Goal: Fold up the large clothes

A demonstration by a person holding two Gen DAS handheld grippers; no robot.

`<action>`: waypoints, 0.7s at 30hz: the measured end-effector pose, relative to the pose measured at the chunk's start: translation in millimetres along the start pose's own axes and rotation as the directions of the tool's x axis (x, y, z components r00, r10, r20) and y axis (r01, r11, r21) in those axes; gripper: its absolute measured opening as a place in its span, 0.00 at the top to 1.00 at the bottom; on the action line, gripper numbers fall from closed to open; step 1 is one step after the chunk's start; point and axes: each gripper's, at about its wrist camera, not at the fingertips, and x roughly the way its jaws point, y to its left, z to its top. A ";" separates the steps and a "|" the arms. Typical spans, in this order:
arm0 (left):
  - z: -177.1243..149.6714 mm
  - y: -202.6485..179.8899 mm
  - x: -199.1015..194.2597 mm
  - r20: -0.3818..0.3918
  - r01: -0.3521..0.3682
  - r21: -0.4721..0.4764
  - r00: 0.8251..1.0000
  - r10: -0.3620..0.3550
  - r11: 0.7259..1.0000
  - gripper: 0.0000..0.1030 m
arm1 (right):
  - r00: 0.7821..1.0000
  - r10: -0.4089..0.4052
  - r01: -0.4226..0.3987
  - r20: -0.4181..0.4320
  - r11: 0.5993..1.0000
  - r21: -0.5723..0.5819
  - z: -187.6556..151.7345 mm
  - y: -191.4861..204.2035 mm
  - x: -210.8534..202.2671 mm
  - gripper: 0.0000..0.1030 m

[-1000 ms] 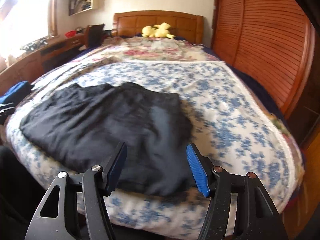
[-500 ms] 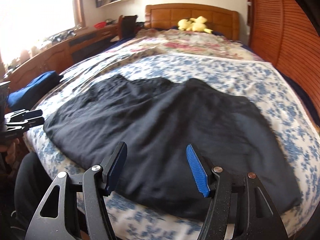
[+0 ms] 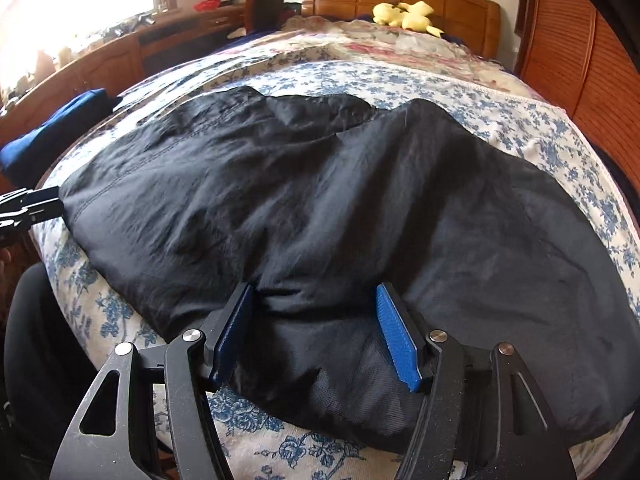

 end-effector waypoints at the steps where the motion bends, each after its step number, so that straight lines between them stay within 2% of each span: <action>1: -0.6 0.6 0.6 -0.001 -0.002 -0.003 1.000 0.002 1.000 0.50 | 1.000 0.001 -0.001 0.003 1.000 0.002 -0.7 -0.5 -0.2 0.37; 5: -2.2 3.5 2.7 -0.002 -0.005 -0.023 1.000 0.005 1.000 0.50 | 1.000 0.000 0.000 0.012 1.000 0.001 -3.2 0.0 -0.3 0.37; 12: 3.9 6.8 -6.8 0.063 -0.024 -0.063 0.998 0.028 0.998 0.50 | 0.999 0.016 -0.016 0.031 1.000 0.006 -6.9 -3.5 -0.6 0.37; 21: 1.6 9.7 20.8 -0.009 -0.019 -0.070 1.000 0.019 0.997 0.50 | 0.998 0.024 -0.024 0.059 1.000 0.000 -11.4 -3.8 -1.9 0.37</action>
